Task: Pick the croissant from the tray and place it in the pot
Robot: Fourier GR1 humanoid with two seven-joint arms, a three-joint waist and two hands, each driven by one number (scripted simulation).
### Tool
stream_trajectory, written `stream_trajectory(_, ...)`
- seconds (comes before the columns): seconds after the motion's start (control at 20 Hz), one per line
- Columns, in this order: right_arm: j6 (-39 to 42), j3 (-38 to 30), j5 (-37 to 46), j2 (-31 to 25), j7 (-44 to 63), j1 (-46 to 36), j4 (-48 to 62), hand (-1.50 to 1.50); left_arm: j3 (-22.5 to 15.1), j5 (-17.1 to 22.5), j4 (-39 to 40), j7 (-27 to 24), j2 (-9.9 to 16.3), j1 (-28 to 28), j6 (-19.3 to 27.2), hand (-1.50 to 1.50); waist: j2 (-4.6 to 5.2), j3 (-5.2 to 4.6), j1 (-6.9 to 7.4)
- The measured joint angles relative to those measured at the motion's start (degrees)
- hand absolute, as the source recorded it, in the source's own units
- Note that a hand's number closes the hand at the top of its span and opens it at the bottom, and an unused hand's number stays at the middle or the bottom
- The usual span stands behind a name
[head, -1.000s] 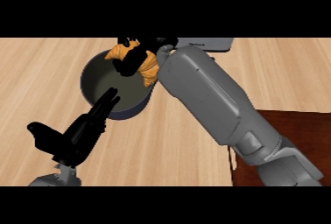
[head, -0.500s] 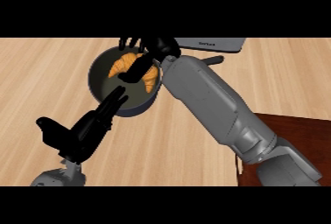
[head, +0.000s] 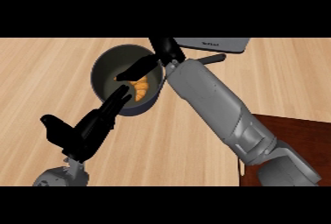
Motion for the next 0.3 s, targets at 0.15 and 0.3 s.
stream_trajectory(0.15,-3.51,0.79,-1.91,0.01,-2.23,-1.03,1.69,-1.5,0.15,-0.23,-0.24,0.66,0.13,-0.1,0.33,0.0,-0.17,0.01,-0.47)
stream_trajectory(0.3,-6.08,1.0,-3.51,0.0,-4.5,-1.34,4.08,-1.5,0.62,-0.24,-0.57,0.89,0.31,0.16,0.52,0.0,-0.31,0.04,-1.22)
